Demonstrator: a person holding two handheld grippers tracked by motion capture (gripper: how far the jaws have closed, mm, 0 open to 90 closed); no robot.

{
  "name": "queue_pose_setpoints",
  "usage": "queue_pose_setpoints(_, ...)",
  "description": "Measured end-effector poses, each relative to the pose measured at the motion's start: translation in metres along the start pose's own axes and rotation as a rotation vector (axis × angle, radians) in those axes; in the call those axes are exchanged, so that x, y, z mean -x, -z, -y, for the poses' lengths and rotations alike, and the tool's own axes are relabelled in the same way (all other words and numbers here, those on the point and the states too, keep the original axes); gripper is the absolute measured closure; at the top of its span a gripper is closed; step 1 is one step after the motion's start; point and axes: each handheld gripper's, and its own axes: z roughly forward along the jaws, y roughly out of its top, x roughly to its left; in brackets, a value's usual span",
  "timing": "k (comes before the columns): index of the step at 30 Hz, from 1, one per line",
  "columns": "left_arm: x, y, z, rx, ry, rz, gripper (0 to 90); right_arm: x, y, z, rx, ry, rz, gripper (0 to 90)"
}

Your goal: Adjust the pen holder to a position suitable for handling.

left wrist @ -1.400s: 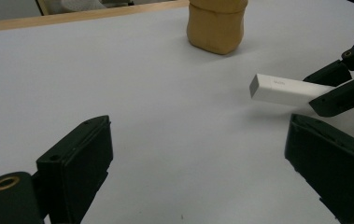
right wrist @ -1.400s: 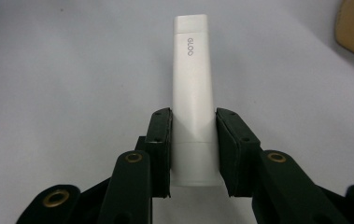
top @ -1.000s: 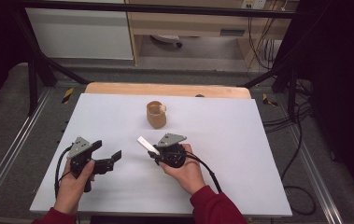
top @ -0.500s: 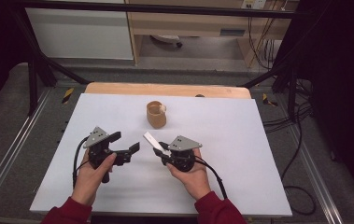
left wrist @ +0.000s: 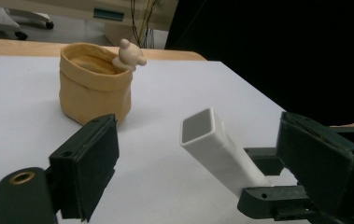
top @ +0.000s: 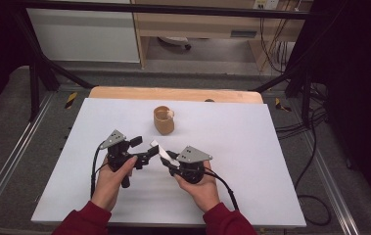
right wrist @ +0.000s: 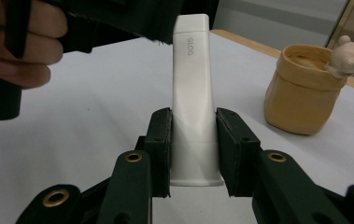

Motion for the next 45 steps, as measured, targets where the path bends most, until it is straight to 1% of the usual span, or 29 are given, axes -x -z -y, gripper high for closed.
queue_pose_setpoints(2, -0.001, -0.001, 0.002, -0.001, 0.001, 0.0, 15.8, -0.002, 0.0, 0.0, 0.003, 0.001, -0.004, 67.4)
queue_pose_setpoints(4, -0.001, -0.001, 0.003, 0.002, 0.019, 0.002, 18.1, -0.003, -0.001, 0.0, 0.004, 0.006, -0.007, 67.5)
queue_pose_setpoints(7, -0.002, -0.002, 0.005, 0.001, 0.032, 0.015, 20.8, -0.005, -0.002, -0.001, 0.013, 0.011, -0.008, 67.5)
queue_pose_setpoints(11, -0.003, -0.002, 0.006, 0.007, 0.072, 0.042, 24.7, -0.007, -0.002, -0.001, 0.024, 0.008, -0.007, 67.5)
queue_pose_setpoints(16, -0.005, -0.001, 0.006, 0.015, 0.094, 0.059, 29.1, -0.008, -0.004, -0.002, 0.037, 0.005, -0.008, 67.5)
queue_pose_setpoints(19, -0.005, -0.001, 0.007, 0.022, 0.114, 0.067, 34.9, -0.01, -0.005, -0.003, 0.04, 0.006, -0.011, 67.4)
queue_pose_setpoints(23, -0.006, -0.002, 0.009, 0.014, 0.14, 0.084, 40.8, -0.012, -0.006, -0.003, 0.045, 0.007, -0.014, 67.4)
queue_pose_setpoints(29, -0.007, -0.001, 0.009, 0.035, 0.172, 0.101, 52.6, -0.015, -0.008, -0.002, 0.039, 0.009, -0.02, 67.4)
queue_pose_setpoints(34, -0.009, 0.001, 0.009, 0.051, 0.208, 0.106, 58.4, -0.015, -0.009, -0.002, 0.038, 0.007, -0.023, 67.4)
queue_pose_setpoints(38, -0.009, 0.001, 0.009, 0.057, 0.22, 0.114, 59.3, -0.015, -0.01, -0.001, 0.039, 0.003, -0.026, 67.4)
queue_pose_setpoints(45, -0.009, 0.002, 0.009, 0.057, 0.224, 0.114, 59.2, -0.015, -0.011, -0.001, 0.036, 0.001, -0.029, 67.4)
